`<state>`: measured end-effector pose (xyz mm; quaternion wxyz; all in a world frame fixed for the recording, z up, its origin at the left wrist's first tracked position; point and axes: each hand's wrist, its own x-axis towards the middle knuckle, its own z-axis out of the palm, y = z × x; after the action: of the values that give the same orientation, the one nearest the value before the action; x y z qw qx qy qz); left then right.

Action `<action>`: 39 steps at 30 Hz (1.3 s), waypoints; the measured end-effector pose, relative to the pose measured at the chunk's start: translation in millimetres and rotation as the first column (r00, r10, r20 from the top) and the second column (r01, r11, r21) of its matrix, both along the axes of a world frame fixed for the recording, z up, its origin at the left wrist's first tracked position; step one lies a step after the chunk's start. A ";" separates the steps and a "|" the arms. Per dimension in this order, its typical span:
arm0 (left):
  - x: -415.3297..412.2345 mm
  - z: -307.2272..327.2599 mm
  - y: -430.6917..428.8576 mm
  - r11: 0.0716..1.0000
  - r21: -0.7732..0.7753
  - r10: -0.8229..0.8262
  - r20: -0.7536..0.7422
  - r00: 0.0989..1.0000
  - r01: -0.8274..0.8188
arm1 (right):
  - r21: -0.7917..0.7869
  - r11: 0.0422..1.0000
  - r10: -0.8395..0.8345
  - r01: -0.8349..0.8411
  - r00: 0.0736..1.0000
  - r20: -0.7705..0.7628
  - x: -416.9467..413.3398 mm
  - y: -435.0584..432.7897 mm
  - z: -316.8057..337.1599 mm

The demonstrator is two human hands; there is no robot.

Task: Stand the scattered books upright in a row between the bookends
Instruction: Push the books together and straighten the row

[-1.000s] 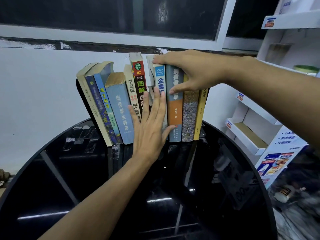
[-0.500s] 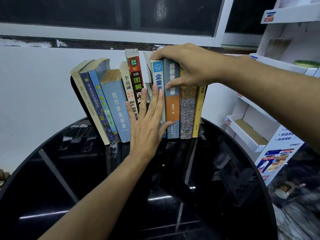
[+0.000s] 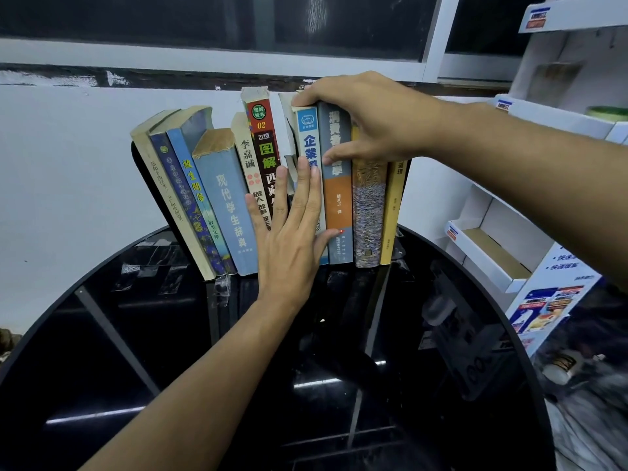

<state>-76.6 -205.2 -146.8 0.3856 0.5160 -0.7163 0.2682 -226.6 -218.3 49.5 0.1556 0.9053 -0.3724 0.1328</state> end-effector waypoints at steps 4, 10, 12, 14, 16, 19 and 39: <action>0.0 0.4 -0.4 1.000 0.002 0.013 0.001 1.000 -0.013 | -0.006 1.000 0.000 0.000 1.000 0.003 0.4 0.3 -0.9; -0.9 0.0 -0.2 1.000 0.007 0.002 0.004 1.000 -0.002 | -0.017 1.000 -0.002 0.002 1.000 0.002 0.4 -1.4 -2.2; -0.9 0.4 0.2 1.000 0.012 0.004 0.008 1.000 -0.004 | -0.023 1.000 -0.009 0.009 1.000 0.008 0.4 -1.7 -1.9; -0.4 0.2 0.0 1.000 0.013 0.006 0.013 1.000 -0.007 | -0.021 1.000 -0.015 0.015 1.000 0.015 0.4 -1.7 -1.9; -0.5 -0.4 -0.3 1.000 0.014 0.010 0.018 1.000 -0.011 | -0.025 1.000 -0.013 0.013 1.000 0.019 0.9 -1.7 -2.8; -1.9 -1.0 -0.9 1.000 0.022 0.013 0.018 1.000 -0.014 | -0.029 0.999 -0.020 0.021 1.000 0.022 1.3 -2.5 -4.7; -21.9 20.0 8.0 0.992 0.047 -0.119 -0.015 0.993 0.119 | 0.066 0.992 -0.102 0.110 0.988 -0.116 -36.9 1.7 17.3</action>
<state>-98.5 -197.2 -126.9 0.3928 0.4831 -0.7497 0.2241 -263.5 -216.6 66.8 0.1504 0.8952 -0.4153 0.0599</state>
